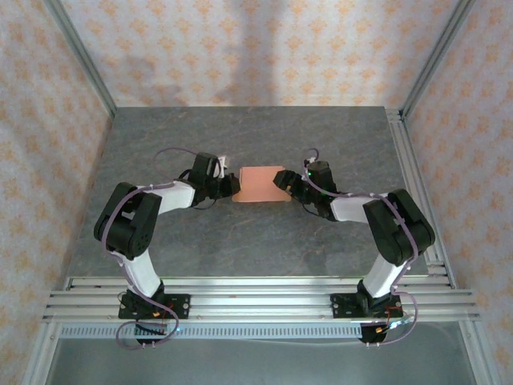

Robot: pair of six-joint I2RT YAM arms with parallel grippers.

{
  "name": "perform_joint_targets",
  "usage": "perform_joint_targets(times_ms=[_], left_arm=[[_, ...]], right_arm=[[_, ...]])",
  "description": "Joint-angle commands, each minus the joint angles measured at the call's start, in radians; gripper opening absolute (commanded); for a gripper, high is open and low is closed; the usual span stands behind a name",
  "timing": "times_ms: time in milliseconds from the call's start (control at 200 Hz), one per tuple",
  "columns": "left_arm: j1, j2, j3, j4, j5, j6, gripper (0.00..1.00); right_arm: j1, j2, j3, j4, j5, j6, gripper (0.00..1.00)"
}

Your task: Fold the paper box

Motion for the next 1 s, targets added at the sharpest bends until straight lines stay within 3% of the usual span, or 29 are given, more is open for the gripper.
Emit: perform_joint_targets(times_ms=[0,240,666,731,826,916,996], left_arm=[[0.012,0.053,-0.052,-0.093,-0.019,0.016,0.08],[0.021,0.068,-0.053,-0.084,-0.003,0.014,0.07],[0.019,0.034,-0.075,-0.054,-0.024,-0.003,0.09],[0.013,-0.024,-0.111,0.004,-0.052,-0.014,0.14],[-0.016,-0.125,-0.144,0.018,-0.139,0.005,0.29],[-0.083,-0.233,-0.152,-0.023,-0.296,0.076,0.44],[-0.167,-0.309,-0.129,-0.101,-0.455,0.16,0.51]], right_arm=[[-0.007,0.008,0.021,-0.084,0.054,-0.019,0.78],[-0.008,0.069,0.037,0.047,-0.089,0.061,0.77],[-0.012,0.048,0.079,0.099,-0.16,0.092,0.47],[-0.011,0.033,0.083,0.083,-0.151,0.086,0.45],[-0.014,0.016,0.094,0.054,-0.137,0.073,0.42],[-0.015,0.004,0.105,0.035,-0.133,0.064,0.41],[-0.019,-0.004,0.112,0.028,-0.137,0.063,0.41]])
